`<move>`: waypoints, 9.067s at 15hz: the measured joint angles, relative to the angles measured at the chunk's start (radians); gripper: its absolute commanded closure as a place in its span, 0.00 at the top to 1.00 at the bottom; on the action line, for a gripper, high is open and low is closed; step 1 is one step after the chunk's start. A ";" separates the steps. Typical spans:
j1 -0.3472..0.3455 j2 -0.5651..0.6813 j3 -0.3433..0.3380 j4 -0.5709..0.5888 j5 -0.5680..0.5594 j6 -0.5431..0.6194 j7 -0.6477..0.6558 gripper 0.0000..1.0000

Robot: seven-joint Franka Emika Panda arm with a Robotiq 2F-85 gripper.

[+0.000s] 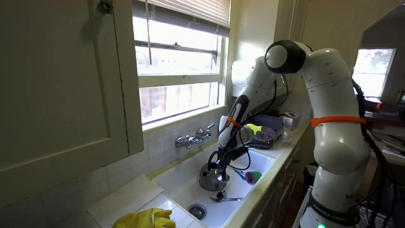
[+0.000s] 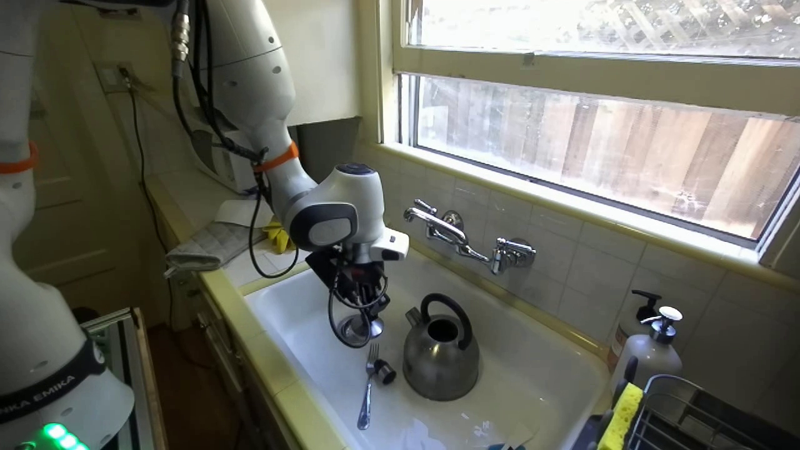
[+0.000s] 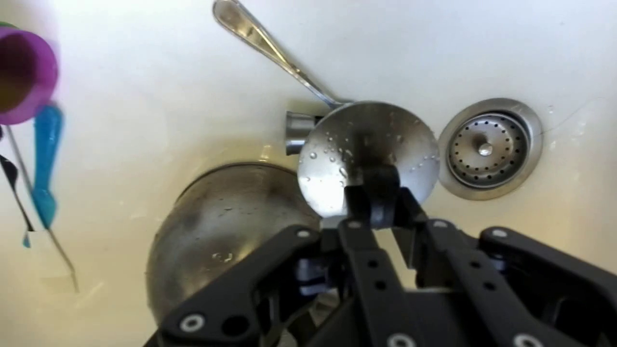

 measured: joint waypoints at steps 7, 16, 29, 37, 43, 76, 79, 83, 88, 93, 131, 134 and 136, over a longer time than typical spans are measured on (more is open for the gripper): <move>-0.058 -0.066 -0.064 -0.021 0.029 0.002 0.000 0.05; -0.094 0.022 -0.054 0.066 0.114 0.071 0.001 0.05; -0.167 0.246 0.055 0.235 0.122 0.244 0.026 0.05; -0.188 0.276 0.082 0.277 0.121 0.268 0.039 0.05; -0.188 0.276 0.083 0.277 0.121 0.269 0.044 0.45; -0.436 0.085 0.271 0.022 0.000 0.024 -0.044 1.00; -0.369 0.075 0.180 0.036 0.004 -0.122 -0.067 1.00; -0.216 0.110 0.020 0.076 0.004 -0.154 -0.062 1.00; -0.120 0.223 -0.050 0.155 0.004 -0.154 -0.054 1.00; -0.101 0.344 -0.050 0.239 0.004 -0.152 -0.054 1.00; -0.312 0.381 -0.014 0.226 -0.167 0.146 -0.213 1.00; -0.306 0.381 -0.022 0.227 -0.167 0.148 -0.212 1.00; -0.293 0.383 -0.037 0.230 -0.167 0.152 -0.216 1.00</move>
